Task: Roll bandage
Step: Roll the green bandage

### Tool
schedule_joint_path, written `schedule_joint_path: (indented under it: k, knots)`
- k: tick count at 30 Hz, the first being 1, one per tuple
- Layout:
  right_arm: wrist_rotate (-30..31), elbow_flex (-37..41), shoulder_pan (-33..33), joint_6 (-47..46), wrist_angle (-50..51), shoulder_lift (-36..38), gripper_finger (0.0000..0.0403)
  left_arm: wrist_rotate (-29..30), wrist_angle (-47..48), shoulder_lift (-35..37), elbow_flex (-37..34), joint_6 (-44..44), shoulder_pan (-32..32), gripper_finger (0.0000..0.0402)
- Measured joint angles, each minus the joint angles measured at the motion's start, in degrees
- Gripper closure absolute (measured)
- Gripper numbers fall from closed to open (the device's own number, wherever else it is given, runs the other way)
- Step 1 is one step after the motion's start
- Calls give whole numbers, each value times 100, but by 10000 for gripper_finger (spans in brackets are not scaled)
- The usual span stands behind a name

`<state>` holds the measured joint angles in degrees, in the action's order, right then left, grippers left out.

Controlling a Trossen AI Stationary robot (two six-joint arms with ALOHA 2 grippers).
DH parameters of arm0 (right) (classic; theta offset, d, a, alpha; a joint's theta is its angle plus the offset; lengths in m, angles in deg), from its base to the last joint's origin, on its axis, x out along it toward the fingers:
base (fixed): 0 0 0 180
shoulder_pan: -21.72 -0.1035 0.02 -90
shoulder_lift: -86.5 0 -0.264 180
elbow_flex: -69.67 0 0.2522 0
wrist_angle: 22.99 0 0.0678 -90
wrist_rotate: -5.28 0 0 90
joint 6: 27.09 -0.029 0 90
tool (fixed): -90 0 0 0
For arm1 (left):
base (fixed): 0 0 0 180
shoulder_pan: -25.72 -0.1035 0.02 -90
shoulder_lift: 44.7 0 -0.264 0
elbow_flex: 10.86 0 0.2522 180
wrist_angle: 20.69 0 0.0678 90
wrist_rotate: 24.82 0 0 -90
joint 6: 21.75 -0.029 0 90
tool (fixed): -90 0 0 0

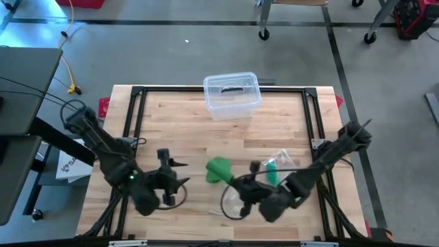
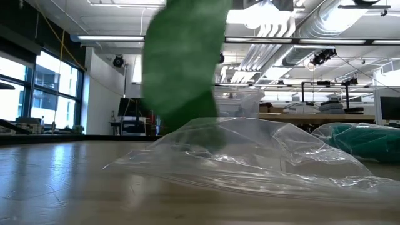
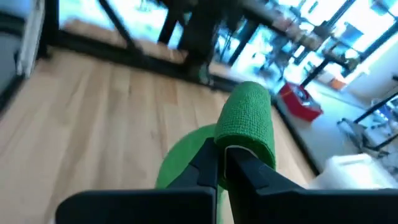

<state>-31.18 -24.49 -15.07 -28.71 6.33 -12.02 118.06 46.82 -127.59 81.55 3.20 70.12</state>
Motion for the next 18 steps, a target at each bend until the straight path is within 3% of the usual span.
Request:
schedule_joint_path:
  k: [4,11,15,18]
  knots:
    - [382,-2,-161,55,-47,354,401,315,-2425,540,-1416,-423,212,192]
    - [317,-2,-194,918,-719,664,402,355,-8240,677,-3728,-2503,-174,192]
    - [75,-2,-191,1648,-1209,806,402,-970,-10939,679,-4504,-3405,-747,192]
    - [-144,-7,-179,1993,-1433,903,402,-2227,-11669,689,-4650,-3538,-1263,192]
